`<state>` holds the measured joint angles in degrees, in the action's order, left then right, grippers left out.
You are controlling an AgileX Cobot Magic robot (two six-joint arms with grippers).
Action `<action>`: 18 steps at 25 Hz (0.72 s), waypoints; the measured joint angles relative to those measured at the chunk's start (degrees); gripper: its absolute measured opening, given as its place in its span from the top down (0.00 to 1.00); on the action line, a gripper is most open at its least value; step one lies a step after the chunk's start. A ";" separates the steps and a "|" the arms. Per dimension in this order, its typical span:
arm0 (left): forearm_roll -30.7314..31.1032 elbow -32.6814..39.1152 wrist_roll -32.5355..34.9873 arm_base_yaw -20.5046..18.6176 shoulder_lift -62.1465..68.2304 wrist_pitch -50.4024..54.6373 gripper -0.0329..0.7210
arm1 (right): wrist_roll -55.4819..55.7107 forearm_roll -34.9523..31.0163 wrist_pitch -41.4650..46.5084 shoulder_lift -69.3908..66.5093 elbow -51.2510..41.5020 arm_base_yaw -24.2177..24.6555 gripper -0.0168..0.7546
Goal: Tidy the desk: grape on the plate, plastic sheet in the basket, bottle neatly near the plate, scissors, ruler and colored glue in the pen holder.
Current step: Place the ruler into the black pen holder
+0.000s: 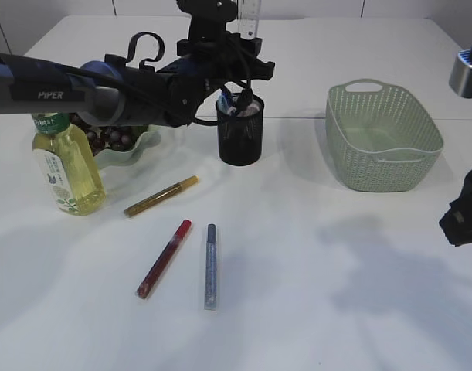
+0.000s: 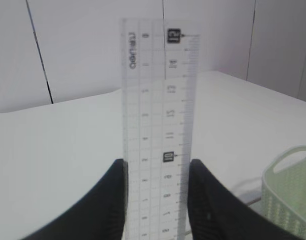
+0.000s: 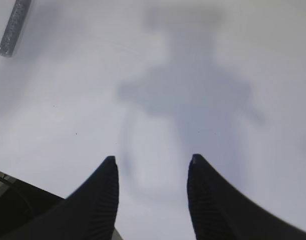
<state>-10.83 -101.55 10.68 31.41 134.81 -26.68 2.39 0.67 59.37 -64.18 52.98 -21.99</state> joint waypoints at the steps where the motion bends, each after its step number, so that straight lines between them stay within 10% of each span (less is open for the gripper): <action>1: 0.00 0.00 0.00 -0.22 0.03 -0.10 0.60 | 0.00 0.24 0.00 0.00 0.00 0.00 0.51; 18: -0.66 0.00 -2.29 -0.60 0.57 -0.43 0.60 | 0.00 0.97 -1.64 -0.10 0.00 0.00 0.51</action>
<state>-11.49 -101.55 8.40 30.81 135.38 -27.12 2.39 1.64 57.73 -64.28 52.98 -21.99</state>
